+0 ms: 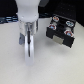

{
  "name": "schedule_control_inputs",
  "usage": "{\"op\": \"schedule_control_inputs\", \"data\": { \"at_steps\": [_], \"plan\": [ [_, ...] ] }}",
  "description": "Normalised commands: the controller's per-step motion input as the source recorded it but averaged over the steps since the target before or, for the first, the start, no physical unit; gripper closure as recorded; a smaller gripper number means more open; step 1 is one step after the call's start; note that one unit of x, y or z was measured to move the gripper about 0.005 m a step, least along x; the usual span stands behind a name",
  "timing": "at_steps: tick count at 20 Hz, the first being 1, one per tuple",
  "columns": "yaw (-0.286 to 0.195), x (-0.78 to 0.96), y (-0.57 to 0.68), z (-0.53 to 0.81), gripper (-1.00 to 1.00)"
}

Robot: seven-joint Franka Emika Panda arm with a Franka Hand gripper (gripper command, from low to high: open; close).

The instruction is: Open the kcup holder, insert the kcup into the holder, and close the kcup holder

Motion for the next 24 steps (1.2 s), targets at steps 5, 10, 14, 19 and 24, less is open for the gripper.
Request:
{"op": "schedule_control_inputs", "data": {
  "at_steps": [5,10,14,19,24],
  "plan": [
    [-0.024,0.01,0.0,0.03,1.0],
    [-0.057,0.02,0.21,0.63,1.0],
    [-0.064,0.02,0.38,0.9,1.0],
    [-0.016,0.06,0.45,0.93,1.0],
    [0.03,0.07,0.49,0.83,1.0]
  ]
}}
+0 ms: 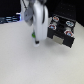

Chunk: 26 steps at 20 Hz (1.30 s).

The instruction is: Open the kcup holder, insert the kcup into the holder, and close the kcup holder

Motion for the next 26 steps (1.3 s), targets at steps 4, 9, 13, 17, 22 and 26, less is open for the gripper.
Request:
{"op": "schedule_control_inputs", "data": {
  "at_steps": [4,9,13,17,22,26],
  "plan": [
    [0.046,0.03,0.58,0.61,1.0],
    [0.028,0.02,0.62,0.49,1.0],
    [0.018,0.06,0.65,0.42,1.0],
    [0.024,0.03,0.65,0.3,1.0],
    [0.037,0.09,0.63,0.24,1.0],
    [0.039,0.02,0.62,0.06,1.0]
  ]
}}
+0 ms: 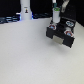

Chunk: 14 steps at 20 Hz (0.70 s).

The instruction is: Open the kcup holder, insert the kcup into the holder, and close the kcup holder

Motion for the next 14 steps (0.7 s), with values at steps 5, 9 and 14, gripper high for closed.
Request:
{"op": "schedule_control_inputs", "data": {
  "at_steps": [5,9,14],
  "plan": [
    [0.045,0.0,0.61,0.0,1.0],
    [0.061,-0.01,0.58,-0.02,1.0],
    [0.083,-0.04,0.49,-0.08,1.0]
  ]
}}
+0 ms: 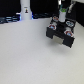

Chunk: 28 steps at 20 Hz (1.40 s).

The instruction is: Open the kcup holder, insert the kcup into the holder, and close the kcup holder

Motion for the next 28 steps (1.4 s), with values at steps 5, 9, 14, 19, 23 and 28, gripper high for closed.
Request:
{"op": "schedule_control_inputs", "data": {
  "at_steps": [5,9,14,19,23,28],
  "plan": [
    [0.088,-0.03,0.33,-0.19,1.0],
    [0.042,-0.02,0.11,-0.28,1.0],
    [0.007,0.02,0.0,-0.24,1.0],
    [-0.012,0.14,-0.01,-0.02,1.0],
    [-0.016,0.08,-0.17,0.3,1.0],
    [-0.021,0.12,-0.32,0.41,1.0]
  ]
}}
